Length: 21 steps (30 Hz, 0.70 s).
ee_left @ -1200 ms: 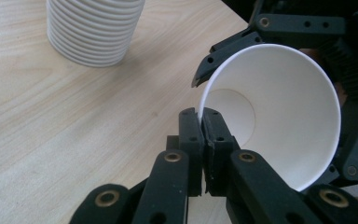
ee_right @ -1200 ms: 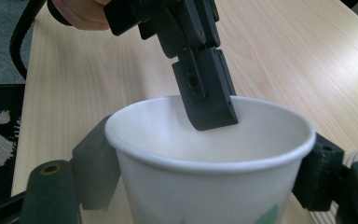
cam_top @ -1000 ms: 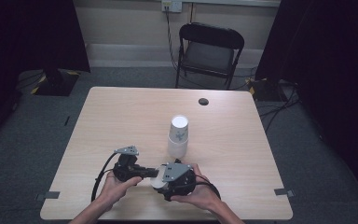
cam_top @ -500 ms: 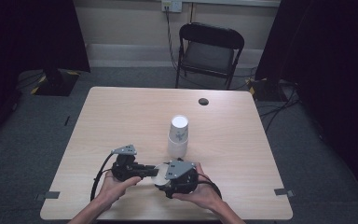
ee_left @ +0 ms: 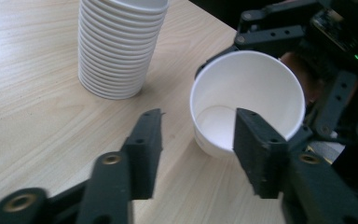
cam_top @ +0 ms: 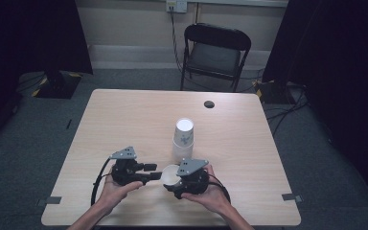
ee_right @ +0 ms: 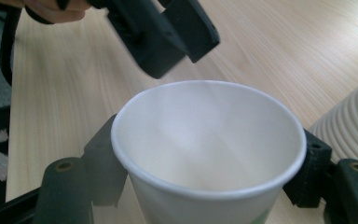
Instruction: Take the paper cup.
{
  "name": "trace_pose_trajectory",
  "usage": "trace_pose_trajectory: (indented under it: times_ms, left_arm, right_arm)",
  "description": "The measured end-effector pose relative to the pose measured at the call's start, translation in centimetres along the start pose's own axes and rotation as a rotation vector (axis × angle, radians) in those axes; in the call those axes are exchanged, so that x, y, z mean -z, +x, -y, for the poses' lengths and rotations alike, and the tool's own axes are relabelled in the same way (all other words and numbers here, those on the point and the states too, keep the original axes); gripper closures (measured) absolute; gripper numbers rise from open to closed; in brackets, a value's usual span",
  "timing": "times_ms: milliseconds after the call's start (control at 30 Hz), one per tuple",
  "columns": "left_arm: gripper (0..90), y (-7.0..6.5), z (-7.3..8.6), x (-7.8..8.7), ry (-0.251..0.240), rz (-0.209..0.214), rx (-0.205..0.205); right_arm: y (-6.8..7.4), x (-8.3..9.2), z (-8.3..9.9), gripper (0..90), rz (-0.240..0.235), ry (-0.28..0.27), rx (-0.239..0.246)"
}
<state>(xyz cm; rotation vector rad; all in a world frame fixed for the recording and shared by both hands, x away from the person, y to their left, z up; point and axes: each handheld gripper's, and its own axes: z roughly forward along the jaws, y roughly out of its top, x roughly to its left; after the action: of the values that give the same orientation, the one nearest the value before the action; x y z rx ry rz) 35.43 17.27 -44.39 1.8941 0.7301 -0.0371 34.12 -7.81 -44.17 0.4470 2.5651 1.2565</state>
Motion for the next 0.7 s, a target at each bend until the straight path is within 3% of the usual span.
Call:
trace_pose_trajectory:
  times_ms: [133, 233, 467, 700]
  left_arm:
    - [43.6, 0.0, -0.1, 0.1, -0.005, -0.009, -0.013]
    - [41.0, 0.0, 0.0, 0.1, -0.001, -0.026, -0.019]
    - [39.5, 0.3, 0.0, 0.3, -0.015, -0.062, -0.013]
    - [37.9, 0.7, 0.1, 0.5, -0.01, -0.128, -0.026]
  right_arm:
    - [-0.7, 0.3, 0.1, 29.1, 0.006, -0.022, -0.049]
    - [-0.8, 0.5, 0.3, 29.1, 0.016, -0.027, -0.06]
    - [-1.1, 1.3, 0.6, 29.3, 0.04, -0.03, -0.086]
    - [-1.6, 2.3, 1.1, 29.8, 0.072, -0.045, -0.121]
